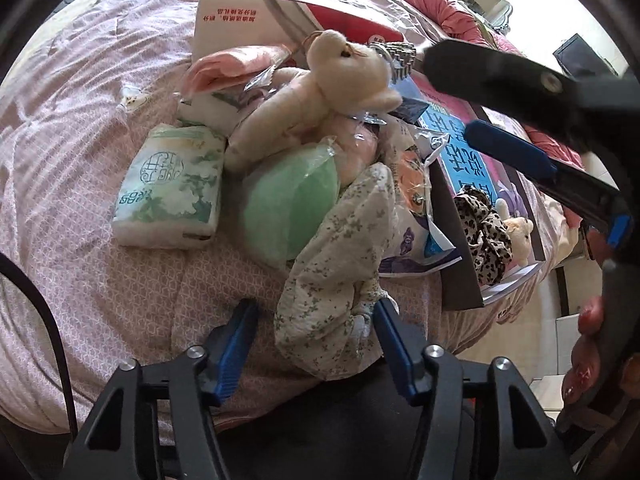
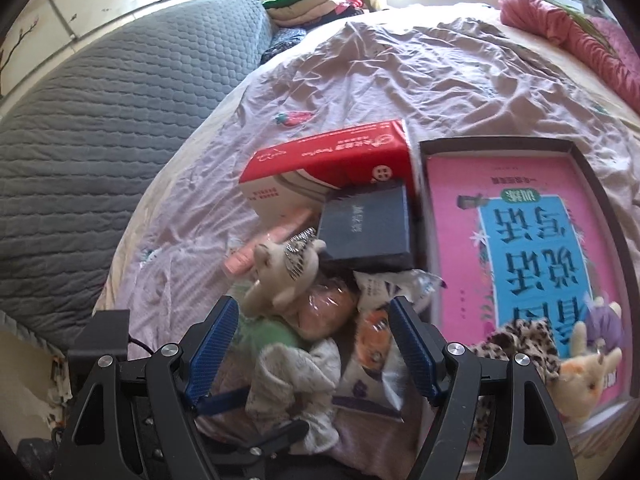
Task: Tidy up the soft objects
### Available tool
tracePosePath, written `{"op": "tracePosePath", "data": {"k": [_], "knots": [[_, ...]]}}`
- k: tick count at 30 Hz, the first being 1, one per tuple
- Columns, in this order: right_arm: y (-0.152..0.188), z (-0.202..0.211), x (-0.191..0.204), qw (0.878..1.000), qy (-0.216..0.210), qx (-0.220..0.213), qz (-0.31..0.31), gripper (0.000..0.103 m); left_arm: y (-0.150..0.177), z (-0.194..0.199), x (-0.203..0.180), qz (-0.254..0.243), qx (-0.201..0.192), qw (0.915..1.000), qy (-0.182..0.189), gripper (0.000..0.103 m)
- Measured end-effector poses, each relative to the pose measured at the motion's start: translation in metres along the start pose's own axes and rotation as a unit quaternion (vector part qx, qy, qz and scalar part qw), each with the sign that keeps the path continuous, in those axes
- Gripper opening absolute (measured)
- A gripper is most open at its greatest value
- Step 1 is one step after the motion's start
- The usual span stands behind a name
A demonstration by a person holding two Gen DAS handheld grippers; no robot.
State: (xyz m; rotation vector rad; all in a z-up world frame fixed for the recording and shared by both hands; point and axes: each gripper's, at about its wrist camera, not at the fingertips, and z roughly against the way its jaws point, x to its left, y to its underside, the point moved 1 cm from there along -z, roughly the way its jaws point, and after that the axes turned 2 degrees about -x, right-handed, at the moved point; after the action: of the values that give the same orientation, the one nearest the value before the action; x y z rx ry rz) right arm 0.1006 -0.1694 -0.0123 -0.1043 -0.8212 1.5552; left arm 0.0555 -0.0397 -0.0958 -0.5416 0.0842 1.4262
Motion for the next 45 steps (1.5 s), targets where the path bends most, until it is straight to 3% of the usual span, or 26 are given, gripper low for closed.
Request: {"op": "tracePosePath", "data": {"k": [4,9,13,20,26,28,38,45], "knots": [[-0.003,-0.012,0.002,1.000,-0.007,0.007,-0.005,0.079,0.000,-0.002,0.011,0.021,-0.004,0.9995,0.025,0.046],[-0.006,-0.027,0.004,1.000,-0.015,0.019,-0.004,0.079,0.000,-0.001,0.018,0.033,-0.002,0.9977,0.060,0.025],[-0.010,-0.037,0.007,1.000,-0.017,0.022,-0.003,0.079,0.002,-0.002,0.026,0.046,0.000,0.9957,0.081,0.019],[-0.015,-0.050,0.010,0.999,-0.024,0.029,-0.011,0.076,0.004,0.003,0.032,0.053,0.000,0.9942,0.093,0.015],[-0.016,-0.059,0.007,0.999,-0.029,0.028,-0.028,0.055,0.002,0.010,0.040,0.054,0.001,0.9941,0.094,0.011],[-0.016,-0.057,0.001,0.998,-0.037,0.024,-0.042,0.044,0.001,0.012,0.040,0.051,0.000,0.9943,0.093,0.010],[-0.017,-0.025,-0.007,0.997,-0.052,-0.019,-0.054,0.041,0.005,0.021,0.023,0.028,0.008,0.9967,0.075,0.010],[-0.013,-0.003,-0.015,0.996,-0.049,-0.040,-0.059,0.040,0.002,0.038,0.008,0.012,-0.023,0.9980,0.057,0.006]]}}
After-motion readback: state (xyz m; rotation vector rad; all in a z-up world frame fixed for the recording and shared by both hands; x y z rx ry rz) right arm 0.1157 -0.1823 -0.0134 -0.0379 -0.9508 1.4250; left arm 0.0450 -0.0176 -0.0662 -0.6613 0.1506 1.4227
